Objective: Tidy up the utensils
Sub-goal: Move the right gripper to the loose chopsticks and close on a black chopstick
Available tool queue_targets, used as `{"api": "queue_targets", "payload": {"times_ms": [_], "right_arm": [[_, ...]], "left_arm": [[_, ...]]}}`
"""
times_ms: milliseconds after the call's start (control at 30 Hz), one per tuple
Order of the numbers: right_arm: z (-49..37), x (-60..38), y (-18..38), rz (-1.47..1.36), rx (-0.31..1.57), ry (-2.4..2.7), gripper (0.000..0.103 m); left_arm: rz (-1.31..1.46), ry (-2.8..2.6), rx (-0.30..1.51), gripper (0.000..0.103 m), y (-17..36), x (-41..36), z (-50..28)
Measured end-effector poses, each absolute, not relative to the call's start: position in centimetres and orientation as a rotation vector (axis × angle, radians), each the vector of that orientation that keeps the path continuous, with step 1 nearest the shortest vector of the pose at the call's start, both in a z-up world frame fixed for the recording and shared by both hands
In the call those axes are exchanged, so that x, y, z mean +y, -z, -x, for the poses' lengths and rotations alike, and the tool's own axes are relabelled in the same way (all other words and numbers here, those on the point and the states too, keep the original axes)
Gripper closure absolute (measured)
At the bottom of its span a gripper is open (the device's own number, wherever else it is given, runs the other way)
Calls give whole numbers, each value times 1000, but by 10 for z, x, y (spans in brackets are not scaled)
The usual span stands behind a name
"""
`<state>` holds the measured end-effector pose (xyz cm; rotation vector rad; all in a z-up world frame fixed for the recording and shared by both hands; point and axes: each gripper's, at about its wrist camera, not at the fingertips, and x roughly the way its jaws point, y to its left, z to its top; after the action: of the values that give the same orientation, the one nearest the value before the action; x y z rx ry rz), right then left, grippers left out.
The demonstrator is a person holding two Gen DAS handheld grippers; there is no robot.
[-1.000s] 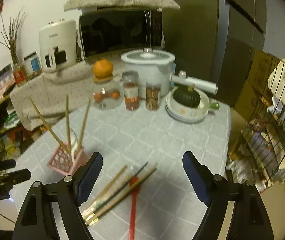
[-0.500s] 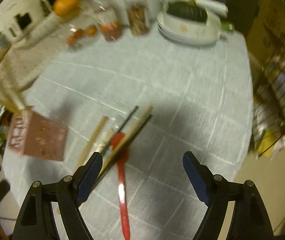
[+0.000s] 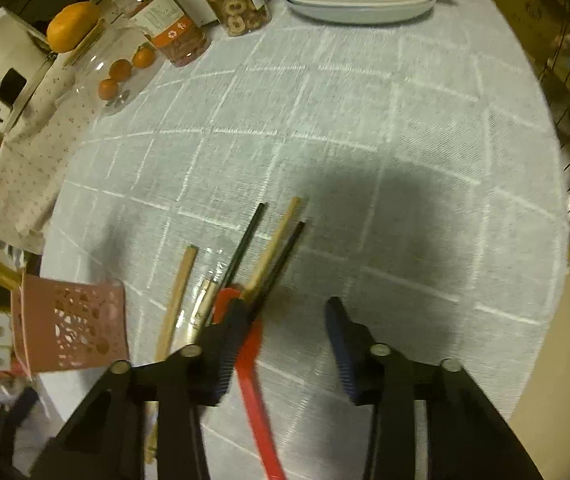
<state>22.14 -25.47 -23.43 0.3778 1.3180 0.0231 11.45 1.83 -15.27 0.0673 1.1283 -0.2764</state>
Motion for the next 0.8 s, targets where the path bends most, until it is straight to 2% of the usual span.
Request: {"api": "queue_targets", "payload": {"times_ms": [133,233,300,567,800], "right_arm": [[-227,-254,238,-376,1312,17,79],[-228,-249,237,-361,1311,23,80],[-229,-244,237,-345,1315,17,88],[-221,-247,228,-374,1321,-51,97],[-194,-272,201,-429,1281,-113,98]], "left_arm": [[-43,285,1132,20,152,22,-114],[-36,292,1131,20,152,24,-113],[-37,295,1127,20,151,25,-112],[-45,322,1112,20,144,21,-108],[-92,365,1075,21,136,-3,-98]]}}
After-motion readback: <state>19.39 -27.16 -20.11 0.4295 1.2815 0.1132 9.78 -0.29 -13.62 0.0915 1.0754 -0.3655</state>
